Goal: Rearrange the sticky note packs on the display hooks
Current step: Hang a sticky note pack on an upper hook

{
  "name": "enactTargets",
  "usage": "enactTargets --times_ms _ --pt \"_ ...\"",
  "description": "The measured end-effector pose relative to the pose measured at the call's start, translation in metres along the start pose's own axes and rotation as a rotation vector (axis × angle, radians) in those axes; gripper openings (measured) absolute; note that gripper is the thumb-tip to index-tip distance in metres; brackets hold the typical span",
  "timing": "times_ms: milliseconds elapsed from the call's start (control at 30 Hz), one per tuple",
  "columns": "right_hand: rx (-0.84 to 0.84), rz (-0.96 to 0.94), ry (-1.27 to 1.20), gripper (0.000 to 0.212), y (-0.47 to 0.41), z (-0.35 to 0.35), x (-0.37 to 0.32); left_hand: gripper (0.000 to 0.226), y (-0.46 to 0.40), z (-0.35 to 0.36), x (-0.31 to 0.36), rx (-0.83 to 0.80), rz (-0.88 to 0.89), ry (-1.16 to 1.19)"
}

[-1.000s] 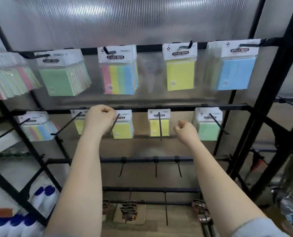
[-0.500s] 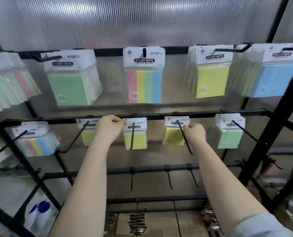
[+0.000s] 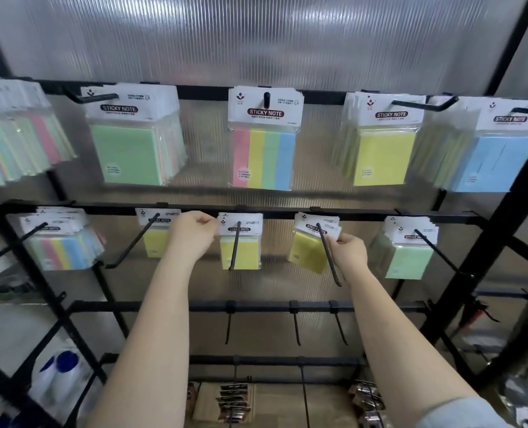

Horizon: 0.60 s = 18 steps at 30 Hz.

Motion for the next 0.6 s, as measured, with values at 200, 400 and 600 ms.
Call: enactTargets --times_ms 200,400,600 --pt "0.002 -0.109 -0.038 0.019 0.008 0.000 0.002 0.017 0.004 0.001 -0.011 -0.016 -0.016 0.015" --pt "0.069 -0.179 -0.025 0.031 0.022 -0.006 0.006 0.021 -0.005 0.005 -0.023 -0.038 -0.063 -0.011" --pt "0.066 -0.179 -0.009 0.035 0.041 -0.016 0.007 0.032 -0.019 0.027 -0.028 -0.150 -0.151 -0.007"
Point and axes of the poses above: each hand's wrist, its own y-axis away from the middle knuckle, its own z-axis out of the palm, x = y × z, the point moved 1 cm from there along -y, towards the middle knuckle, and after that the axes turned 1 degree about y, right-handed, at the moved point
